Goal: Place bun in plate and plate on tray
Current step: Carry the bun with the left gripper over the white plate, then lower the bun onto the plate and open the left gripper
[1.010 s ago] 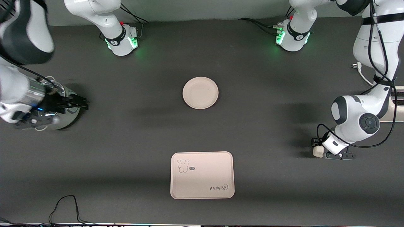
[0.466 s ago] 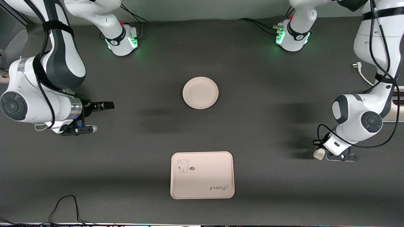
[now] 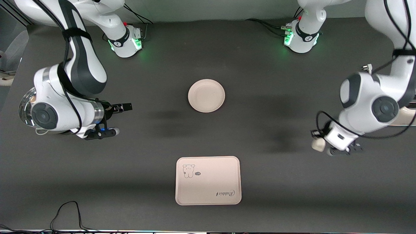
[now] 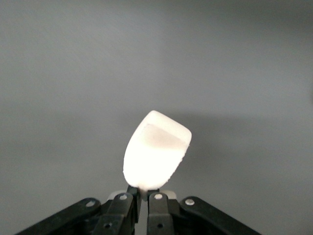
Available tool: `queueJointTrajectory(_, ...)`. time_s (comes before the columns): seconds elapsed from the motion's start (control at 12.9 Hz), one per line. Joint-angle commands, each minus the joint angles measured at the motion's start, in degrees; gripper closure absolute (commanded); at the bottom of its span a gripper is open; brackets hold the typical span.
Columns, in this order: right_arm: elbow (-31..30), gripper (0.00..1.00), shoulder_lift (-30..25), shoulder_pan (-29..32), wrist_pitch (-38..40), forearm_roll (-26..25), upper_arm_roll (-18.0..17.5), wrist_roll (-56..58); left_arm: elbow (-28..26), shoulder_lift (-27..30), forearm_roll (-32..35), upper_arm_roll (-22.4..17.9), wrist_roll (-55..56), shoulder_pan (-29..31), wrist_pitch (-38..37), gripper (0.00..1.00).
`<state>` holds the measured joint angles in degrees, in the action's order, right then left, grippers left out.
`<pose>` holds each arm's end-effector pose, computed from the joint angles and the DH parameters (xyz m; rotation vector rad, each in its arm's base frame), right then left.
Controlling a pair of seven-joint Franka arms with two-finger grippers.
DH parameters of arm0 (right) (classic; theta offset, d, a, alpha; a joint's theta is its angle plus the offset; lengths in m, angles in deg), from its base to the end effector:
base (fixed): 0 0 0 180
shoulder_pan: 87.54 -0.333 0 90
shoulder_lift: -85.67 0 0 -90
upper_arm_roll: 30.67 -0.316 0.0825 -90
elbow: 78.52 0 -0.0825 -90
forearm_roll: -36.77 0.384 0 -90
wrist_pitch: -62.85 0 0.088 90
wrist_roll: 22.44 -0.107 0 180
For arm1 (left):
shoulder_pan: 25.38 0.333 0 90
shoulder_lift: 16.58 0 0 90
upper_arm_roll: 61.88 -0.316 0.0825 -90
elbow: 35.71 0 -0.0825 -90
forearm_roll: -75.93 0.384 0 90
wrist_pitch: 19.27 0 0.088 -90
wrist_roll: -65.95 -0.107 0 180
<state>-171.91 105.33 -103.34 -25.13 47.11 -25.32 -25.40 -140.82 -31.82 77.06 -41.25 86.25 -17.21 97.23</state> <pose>0.5899 0.1342 0.3960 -2.9674 -0.1419 0.6785 0.6038 -0.1195 0.3904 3.0741 0.2107 -0.1067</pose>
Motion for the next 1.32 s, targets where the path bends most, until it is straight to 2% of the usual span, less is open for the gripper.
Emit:
queueJointTrajectory(0.0,1.7,0.0,0.8,-1.3,1.0,0.3,0.4,-0.9,-1.9,6.2,-2.0,9.8,16.1,-0.4,-5.1,0.96)
queueJointTrajectory(0.23,1.7,0.0,1.2,-0.9,1.0,0.3,0.5,-0.7,-2.0,5.3,-2.1,22.7,35.6,-2.0,-1.0,0.95)
queueJointTrajectory(0.31,1.5,0.0,1.2,-0.9,1.0,0.2,0.6,-0.6,-2.4,3.7,-1.7,23.6,41.9,-6.3,2.4,0.95)
queueJointTrajectory(0.54,1.5,0.0,1.5,-0.2,1.1,0.2,0.7,-0.1,-2.6,-3.6,2.7,23.5,54.6,-17.2,7.5,0.96)
queueJointTrajectory(0.78,1.7,0.0,1.9,-0.2,1.1,0.2,0.7,-0.1,-2.6,-14.0,13.3,23.4,64.3,-25.9,12.0,0.95)
queueJointTrajectory(0.85,1.5,0.0,1.5,-0.2,1.2,0.1,0.7,-0.1,-2.5,-17.4,17.7,22.2,67.4,-28.5,14.6,0.95)
queueJointTrajectory(1.01,1.5,0.0,1.8,-0.1,1.1,-0.2,0.7,0.0,-1.9,-22.6,27.0,16.4,75.3,-34.4,20.1,0.9)
queueJointTrajectory(1.09,1.7,0.0,2.0,-0.4,0.9,-0.2,0.6,-0.2,-1.9,-23.5,29.0,14.5,76.7,-36.0,21.5,0.89)
queueJointTrajectory(1.24,2.0,0.0,2.0,-0.6,0.3,0.4,0.5,-0.8,-1.9,-23.4,29.1,14.3,76.8,-35.9,21.1,0.77)
